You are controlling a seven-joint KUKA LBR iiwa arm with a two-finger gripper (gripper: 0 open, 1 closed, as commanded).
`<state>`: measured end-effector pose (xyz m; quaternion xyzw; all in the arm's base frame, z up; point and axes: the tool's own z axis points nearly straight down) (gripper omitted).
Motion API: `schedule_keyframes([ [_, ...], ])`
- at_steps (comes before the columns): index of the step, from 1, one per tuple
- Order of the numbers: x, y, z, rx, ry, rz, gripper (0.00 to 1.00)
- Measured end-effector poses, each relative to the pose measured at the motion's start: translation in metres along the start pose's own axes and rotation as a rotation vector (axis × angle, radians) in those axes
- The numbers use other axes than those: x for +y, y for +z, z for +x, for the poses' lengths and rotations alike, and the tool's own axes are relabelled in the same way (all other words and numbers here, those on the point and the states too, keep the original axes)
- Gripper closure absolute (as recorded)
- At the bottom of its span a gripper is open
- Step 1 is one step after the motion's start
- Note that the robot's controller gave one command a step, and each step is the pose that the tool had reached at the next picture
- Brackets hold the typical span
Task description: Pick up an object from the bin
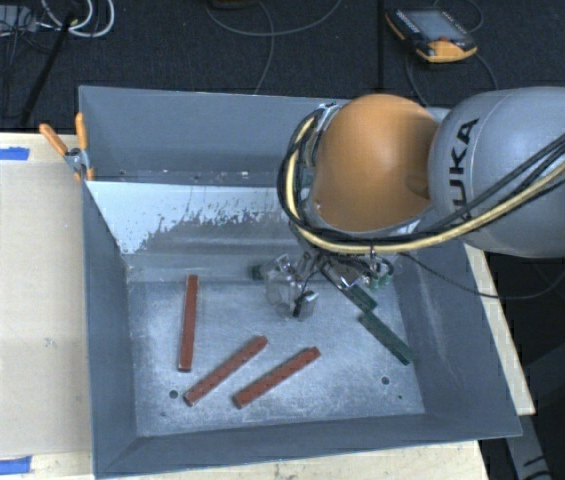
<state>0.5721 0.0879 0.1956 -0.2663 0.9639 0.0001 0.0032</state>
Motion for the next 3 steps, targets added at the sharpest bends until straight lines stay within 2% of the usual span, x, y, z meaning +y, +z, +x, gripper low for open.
schedule_keyframes([
  [1,0.000,0.002,0.001,0.004,0.003,-0.002,0.00],
  [2,0.036,0.126,0.021,0.015,-0.100,-0.007,0.00],
  [3,0.034,0.125,0.038,0.007,-0.114,-0.004,0.00],
])
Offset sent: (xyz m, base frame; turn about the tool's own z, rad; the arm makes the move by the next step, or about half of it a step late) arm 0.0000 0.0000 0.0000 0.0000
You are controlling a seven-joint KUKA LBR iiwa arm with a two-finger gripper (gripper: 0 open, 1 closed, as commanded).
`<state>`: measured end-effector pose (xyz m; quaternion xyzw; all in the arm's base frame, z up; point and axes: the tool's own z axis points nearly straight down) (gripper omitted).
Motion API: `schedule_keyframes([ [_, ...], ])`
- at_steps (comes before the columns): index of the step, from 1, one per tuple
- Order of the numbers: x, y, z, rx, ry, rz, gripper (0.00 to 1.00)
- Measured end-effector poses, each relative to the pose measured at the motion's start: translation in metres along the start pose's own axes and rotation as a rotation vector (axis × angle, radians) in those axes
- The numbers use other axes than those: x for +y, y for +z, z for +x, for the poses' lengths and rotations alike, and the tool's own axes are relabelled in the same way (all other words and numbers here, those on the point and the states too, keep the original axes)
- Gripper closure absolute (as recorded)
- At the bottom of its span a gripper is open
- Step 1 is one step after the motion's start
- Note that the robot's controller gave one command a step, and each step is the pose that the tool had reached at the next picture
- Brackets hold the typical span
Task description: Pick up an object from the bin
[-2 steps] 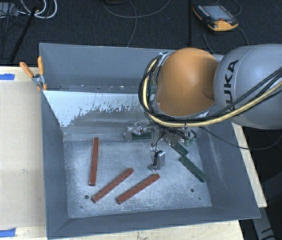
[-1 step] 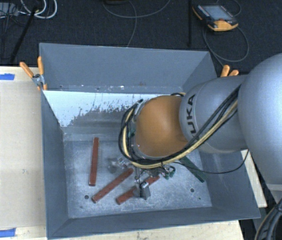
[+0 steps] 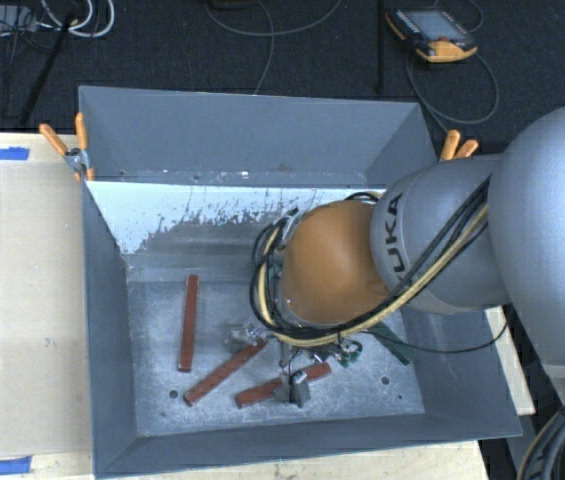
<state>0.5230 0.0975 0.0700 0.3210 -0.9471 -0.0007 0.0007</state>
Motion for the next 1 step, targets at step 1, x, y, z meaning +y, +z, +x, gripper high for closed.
schedule_keyframes([
  [1,-0.0054,-0.0004,-0.0144,-0.002,-0.050,0.001,0.00],
])
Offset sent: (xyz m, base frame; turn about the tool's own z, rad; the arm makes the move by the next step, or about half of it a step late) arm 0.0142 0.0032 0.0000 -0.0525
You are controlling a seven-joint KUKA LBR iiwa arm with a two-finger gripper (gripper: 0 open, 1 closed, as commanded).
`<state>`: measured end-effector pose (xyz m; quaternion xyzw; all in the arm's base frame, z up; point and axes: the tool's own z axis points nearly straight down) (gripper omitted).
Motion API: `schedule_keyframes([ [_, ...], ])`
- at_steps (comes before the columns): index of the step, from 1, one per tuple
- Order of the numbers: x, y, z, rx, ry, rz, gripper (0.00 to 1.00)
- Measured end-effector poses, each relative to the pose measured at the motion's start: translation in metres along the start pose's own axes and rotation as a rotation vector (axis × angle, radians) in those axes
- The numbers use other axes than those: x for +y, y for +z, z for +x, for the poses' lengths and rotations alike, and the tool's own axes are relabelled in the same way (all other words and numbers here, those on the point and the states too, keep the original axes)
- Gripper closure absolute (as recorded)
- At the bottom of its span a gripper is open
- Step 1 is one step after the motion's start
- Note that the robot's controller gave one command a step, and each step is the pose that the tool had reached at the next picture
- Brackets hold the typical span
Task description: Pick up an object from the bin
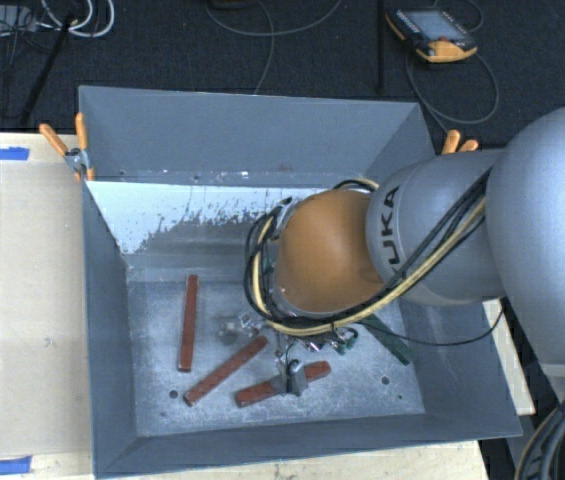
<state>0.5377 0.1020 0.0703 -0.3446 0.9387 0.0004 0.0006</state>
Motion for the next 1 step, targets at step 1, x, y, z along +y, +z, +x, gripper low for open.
schedule_keyframes([
  [1,-0.0008,-0.0020,0.0002,0.003,0.002,0.000,1.00],
])
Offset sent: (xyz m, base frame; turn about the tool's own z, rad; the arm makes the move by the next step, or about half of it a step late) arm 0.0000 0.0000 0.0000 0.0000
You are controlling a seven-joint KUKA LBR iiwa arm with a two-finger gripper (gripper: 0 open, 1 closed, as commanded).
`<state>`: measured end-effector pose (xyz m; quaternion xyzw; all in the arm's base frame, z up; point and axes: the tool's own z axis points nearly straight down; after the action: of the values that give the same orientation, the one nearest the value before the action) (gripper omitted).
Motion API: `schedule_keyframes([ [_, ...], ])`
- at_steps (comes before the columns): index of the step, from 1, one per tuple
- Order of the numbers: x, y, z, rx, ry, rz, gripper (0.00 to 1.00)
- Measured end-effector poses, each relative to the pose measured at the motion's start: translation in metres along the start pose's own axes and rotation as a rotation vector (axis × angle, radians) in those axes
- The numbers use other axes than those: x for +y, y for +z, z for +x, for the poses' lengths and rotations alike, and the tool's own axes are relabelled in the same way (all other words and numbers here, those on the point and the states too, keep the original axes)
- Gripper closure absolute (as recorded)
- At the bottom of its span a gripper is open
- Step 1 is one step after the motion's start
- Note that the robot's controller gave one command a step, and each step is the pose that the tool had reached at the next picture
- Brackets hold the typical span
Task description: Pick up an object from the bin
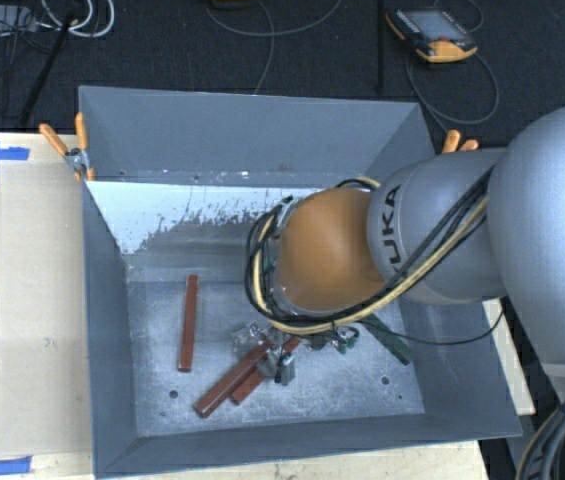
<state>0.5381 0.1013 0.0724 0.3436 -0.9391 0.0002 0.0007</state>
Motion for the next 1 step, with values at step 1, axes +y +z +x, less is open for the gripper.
schedule_keyframes([
  [1,0.0131,-0.1045,-0.0071,-0.006,-0.491,0.003,1.00],
])
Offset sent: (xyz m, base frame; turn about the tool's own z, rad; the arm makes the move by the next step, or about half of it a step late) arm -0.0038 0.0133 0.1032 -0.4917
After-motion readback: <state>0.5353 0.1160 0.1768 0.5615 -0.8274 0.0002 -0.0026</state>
